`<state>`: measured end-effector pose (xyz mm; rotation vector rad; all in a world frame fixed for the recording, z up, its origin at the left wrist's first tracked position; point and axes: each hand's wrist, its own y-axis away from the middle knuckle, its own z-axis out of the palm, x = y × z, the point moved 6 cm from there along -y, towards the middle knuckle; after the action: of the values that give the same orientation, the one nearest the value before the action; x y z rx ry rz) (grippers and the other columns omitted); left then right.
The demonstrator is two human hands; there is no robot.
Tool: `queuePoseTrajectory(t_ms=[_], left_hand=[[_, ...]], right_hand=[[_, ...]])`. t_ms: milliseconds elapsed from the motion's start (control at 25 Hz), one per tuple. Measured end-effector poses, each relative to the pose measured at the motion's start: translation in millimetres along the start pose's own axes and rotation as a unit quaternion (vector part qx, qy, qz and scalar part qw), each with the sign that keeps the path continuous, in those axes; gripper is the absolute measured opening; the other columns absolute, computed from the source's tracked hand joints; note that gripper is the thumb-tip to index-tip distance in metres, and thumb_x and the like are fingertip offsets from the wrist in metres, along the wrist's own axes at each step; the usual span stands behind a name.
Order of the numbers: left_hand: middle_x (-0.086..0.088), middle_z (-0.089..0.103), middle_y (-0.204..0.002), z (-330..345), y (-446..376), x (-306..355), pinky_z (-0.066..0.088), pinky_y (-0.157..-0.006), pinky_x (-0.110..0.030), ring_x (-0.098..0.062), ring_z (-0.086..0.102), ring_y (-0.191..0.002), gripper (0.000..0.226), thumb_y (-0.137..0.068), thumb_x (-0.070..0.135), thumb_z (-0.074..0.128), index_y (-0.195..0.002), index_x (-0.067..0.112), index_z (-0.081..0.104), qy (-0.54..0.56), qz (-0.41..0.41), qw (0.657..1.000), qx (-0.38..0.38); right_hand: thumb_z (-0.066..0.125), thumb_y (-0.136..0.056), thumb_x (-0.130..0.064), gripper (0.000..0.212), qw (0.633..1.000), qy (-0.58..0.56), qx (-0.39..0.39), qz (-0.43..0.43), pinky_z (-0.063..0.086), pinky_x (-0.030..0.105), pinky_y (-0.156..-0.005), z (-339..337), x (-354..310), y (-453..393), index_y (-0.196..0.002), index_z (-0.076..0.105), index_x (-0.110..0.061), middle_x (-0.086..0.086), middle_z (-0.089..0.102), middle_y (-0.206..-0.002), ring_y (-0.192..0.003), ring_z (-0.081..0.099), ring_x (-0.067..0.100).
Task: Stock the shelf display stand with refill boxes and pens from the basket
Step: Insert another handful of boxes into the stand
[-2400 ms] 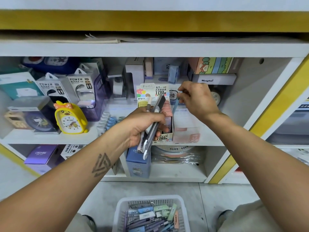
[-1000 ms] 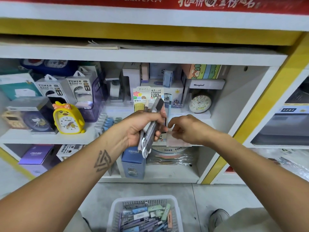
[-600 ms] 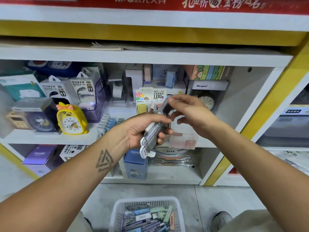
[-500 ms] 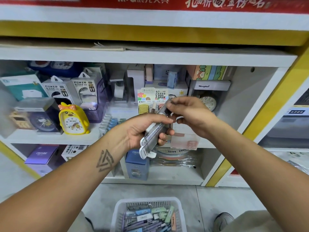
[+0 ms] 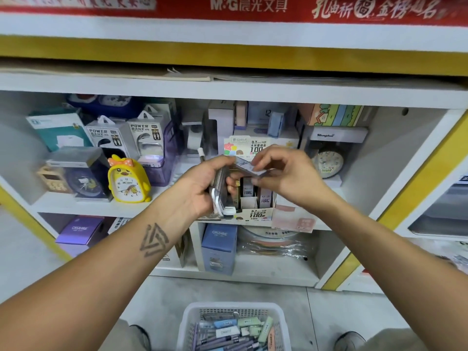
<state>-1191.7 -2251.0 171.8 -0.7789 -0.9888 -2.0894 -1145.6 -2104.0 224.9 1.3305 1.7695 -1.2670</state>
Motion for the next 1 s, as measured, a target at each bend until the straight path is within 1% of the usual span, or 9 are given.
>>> queuePoseTrajectory(t_ms=[160,280,360,440,520,600,720,840,1000], left_hand=[[-0.009,0.059,-0.06,-11.7,1.6,5.8,0.039,-0.039,-0.02,-0.013,0.044,-0.038,0.024,-0.083,0.004,0.067,-0.107,0.004,0.063,-0.087,0.063,0.991,0.074],[-0.009,0.057,-0.054,-8.7,6.3,7.8,0.042,-0.043,-0.023,-0.017,0.047,-0.04,0.022,-0.079,0.001,0.069,-0.1,0.003,0.065,-0.16,0.091,0.981,0.062],[-0.01,0.055,-0.053,-1.5,10.1,2.8,0.043,-0.046,-0.025,-0.019,0.048,-0.042,0.019,-0.076,0.003,0.07,-0.094,0.006,0.065,-0.202,0.071,0.977,0.017],[-0.01,0.056,-0.055,1.4,12.7,-3.0,0.043,-0.047,-0.025,-0.018,0.048,-0.042,0.015,-0.078,0.006,0.071,-0.091,0.008,0.064,-0.219,0.03,0.975,-0.006],[-0.013,0.065,-0.069,-4.4,11.9,-0.7,0.044,-0.044,-0.023,-0.015,0.049,-0.042,0.013,-0.084,0.008,0.068,-0.095,0.007,0.061,-0.19,0.003,0.982,0.015],[-0.018,0.069,-0.085,-14.9,10.8,7.5,0.046,-0.043,-0.022,-0.013,0.049,-0.042,0.013,-0.089,0.01,0.064,-0.1,0.007,0.058,-0.132,-0.008,0.99,0.048],[-0.016,0.066,-0.077,-21.1,12.3,14.5,0.047,-0.045,-0.02,-0.013,0.048,-0.042,0.007,-0.091,0.012,0.061,-0.092,0.008,0.056,-0.059,-0.024,0.997,0.048],[-0.017,0.066,-0.074,-19.8,14.0,8.9,0.049,-0.048,-0.022,-0.016,0.052,-0.045,0.01,-0.092,0.015,0.059,-0.089,0.005,0.058,-0.016,-0.051,0.998,0.034],[-0.024,0.069,-0.081,-15.3,15.1,4.6,0.053,-0.051,-0.025,-0.021,0.06,-0.05,0.021,-0.097,0.017,0.055,-0.099,-0.003,0.058,0.002,-0.058,0.998,0.019]], right_hand=[[0.051,-0.077,0.028,0.033,0.996,0.047,-0.071,-0.021,0.05,0.02,-0.073,11.9,-7.0,3.6,-0.088,0.074,0.007,0.019,0.065,-0.106,-0.085,0.066,0.018],[0.062,-0.09,0.004,0.022,0.998,-0.011,0.001,0.055,0.048,0.035,-0.075,3.6,0.6,-4.3,-0.106,0.071,-0.009,0.017,0.068,-0.105,-0.082,0.064,0.025],[0.07,-0.092,-0.016,0.025,0.993,-0.058,0.016,0.102,0.051,0.035,-0.079,4.7,6.8,-8.9,-0.117,0.068,-0.019,0.013,0.069,-0.104,-0.081,0.064,0.016],[0.073,-0.09,-0.013,0.019,0.993,-0.073,0.021,0.095,0.053,0.027,-0.074,3.6,7.5,-14.3,-0.107,0.072,-0.02,0.0,0.071,-0.087,-0.075,0.062,0.009],[0.074,-0.089,-0.008,0.015,0.997,-0.016,0.055,0.057,0.049,0.018,-0.062,-7.2,4.1,-20.3,-0.095,0.074,-0.022,-0.014,0.068,-0.075,-0.063,0.057,0.001],[0.074,-0.089,-0.012,0.014,0.991,0.09,0.103,0.013,0.049,0.02,-0.064,-20.3,0.4,-24.6,-0.095,0.071,-0.024,-0.015,0.066,-0.081,-0.063,0.054,0.0],[0.072,-0.091,-0.022,0.012,0.967,0.226,0.107,-0.05,0.051,0.024,-0.069,-19.9,-3.8,-22.3,-0.101,0.068,-0.028,-0.017,0.066,-0.087,-0.072,0.059,0.004],[0.07,-0.092,-0.021,0.012,0.939,0.318,0.07,-0.11,0.052,0.032,-0.071,-3.6,-2.7,-18.0,-0.103,0.067,-0.021,-0.002,0.071,-0.09,-0.079,0.065,0.019],[0.069,-0.092,-0.02,0.012,0.924,0.355,0.05,-0.136,0.052,0.037,-0.071,9.1,3.0,-18.3,-0.103,0.067,-0.017,0.0,0.074,-0.094,-0.085,0.066,0.026]])
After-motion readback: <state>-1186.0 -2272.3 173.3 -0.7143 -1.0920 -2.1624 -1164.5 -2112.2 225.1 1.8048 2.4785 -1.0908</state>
